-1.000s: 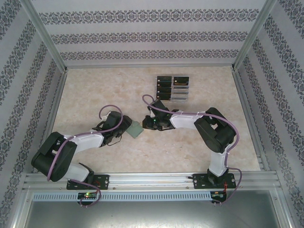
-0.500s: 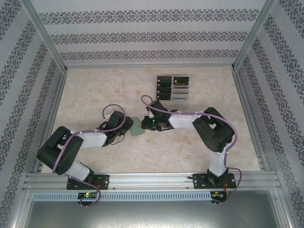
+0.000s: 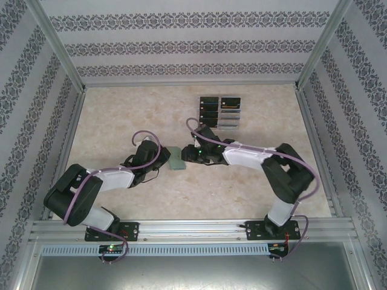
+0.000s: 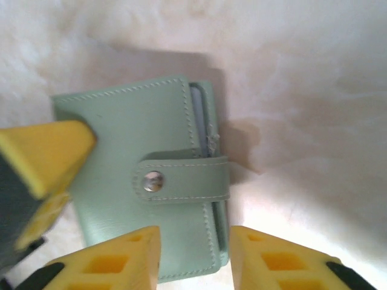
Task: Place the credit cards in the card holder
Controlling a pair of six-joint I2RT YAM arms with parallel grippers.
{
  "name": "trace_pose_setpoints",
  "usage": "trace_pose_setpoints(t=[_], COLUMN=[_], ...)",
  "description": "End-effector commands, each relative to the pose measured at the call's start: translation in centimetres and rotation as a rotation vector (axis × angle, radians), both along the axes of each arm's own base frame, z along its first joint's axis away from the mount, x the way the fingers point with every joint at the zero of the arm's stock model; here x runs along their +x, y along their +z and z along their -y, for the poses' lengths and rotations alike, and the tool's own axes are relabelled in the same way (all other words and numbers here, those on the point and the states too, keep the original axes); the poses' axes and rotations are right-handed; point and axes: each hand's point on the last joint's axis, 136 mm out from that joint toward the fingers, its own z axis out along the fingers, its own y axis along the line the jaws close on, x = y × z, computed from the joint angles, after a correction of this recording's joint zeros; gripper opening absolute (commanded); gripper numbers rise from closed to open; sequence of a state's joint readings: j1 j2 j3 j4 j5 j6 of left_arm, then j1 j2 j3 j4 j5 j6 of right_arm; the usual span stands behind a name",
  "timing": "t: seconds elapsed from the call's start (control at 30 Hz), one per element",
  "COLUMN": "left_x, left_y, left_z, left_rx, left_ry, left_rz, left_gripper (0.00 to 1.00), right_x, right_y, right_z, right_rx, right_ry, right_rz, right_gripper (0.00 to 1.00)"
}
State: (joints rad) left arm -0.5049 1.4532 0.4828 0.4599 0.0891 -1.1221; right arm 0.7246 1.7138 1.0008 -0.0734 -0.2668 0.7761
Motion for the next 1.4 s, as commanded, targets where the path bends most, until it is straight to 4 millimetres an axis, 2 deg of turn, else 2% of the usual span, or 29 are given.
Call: trace_pose_setpoints(t=[0.0,0.13,0.3,0.8,0.97,1.23,1.37], left_x=[0.2,0.1,0.0,-0.2,-0.3,-0.3,-0.3], left_y=[3.6,5.6,7.4,9.5,10.1,10.1,9.9], left_z=[1.7,2.5,3.2,4.2,4.3,4.2,4.0], left_rx=[-0.019,-0.048,-0.076,-0.126,-0.131,-0.121,-0.112], left_ry=[-0.104,-0.141,-0.162,-0.17,-0.171,-0.162,-0.153], left_rz=[0.13,0.179,0.21,0.249,0.26,0.259,0.255], left_gripper=[0.0,0.0,0.0,0.0,0.0,0.0,0.0], right_x=[-0.4,-0.7,-0.7,0.1,0.2,-0.2,-0.4], right_y=[2.4,4.7,5.8,3.7,2.8,2.6,2.6], right_z=[1.1,0.6,-0.1,-0.8,-0.3,0.6,1.6], right_rx=[-0.027,-0.017,-0.053,-0.137,-0.181,-0.2,-0.204], right_ry=[-0.018,-0.013,0.001,0.003,-0.005,-0.008,-0.016], right_rz=[0.069,0.111,0.153,0.155,0.154,0.159,0.16], right_gripper=[0.41,0.46,0.47,0.46,0.38,0.01,0.0])
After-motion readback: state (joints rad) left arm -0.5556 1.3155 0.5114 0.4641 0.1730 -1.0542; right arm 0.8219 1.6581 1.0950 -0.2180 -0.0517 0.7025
